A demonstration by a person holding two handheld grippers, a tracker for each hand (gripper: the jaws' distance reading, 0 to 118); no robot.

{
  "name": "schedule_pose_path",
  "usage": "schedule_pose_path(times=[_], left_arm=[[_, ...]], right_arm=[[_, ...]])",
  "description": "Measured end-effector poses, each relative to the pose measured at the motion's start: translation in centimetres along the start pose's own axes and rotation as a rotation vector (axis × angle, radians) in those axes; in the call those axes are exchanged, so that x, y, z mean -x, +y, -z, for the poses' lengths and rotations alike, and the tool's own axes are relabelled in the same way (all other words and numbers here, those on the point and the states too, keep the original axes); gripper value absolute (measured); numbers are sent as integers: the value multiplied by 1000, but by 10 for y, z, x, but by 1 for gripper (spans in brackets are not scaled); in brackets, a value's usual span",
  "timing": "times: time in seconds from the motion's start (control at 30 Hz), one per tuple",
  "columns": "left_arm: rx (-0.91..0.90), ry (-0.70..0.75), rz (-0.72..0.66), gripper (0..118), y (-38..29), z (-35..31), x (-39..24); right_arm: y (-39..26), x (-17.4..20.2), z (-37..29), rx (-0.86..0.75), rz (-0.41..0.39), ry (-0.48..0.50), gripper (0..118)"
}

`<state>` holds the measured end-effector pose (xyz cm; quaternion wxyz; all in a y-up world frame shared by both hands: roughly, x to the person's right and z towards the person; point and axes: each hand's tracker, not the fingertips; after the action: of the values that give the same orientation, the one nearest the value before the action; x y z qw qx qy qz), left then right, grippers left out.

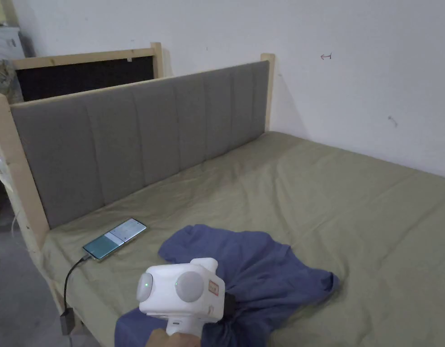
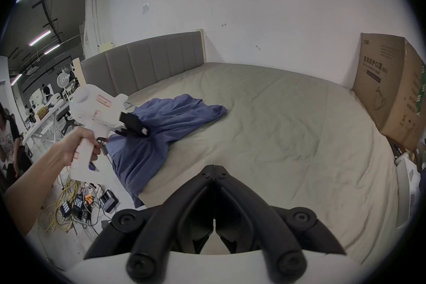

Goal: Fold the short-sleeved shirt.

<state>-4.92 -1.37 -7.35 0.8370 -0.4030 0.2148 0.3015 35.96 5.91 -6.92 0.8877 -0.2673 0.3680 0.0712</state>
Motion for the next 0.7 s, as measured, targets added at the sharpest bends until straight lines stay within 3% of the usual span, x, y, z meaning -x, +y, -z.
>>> schedule_pose_path(times=[0.2,0.37,0.47,0.6,0.7], left_arm=[[-82,50,188,10,13,-61,-33],[-193,-53,153,10,34,-112,-60],[-240,-36,324,10,48,-141,-102],[-305,-177,374,10,60,-183,-165],[-353,-266,488,10,65,-211,-215]], right_arm=[[-1,-23,-21,-40,74,-49,0],[0,-41,-40,-65,116,-82,0],[4,-51,-52,-102,146,-138,0],[11,-69,-72,-149,213,-158,0],[14,-79,-91,-186,203,-214,0]])
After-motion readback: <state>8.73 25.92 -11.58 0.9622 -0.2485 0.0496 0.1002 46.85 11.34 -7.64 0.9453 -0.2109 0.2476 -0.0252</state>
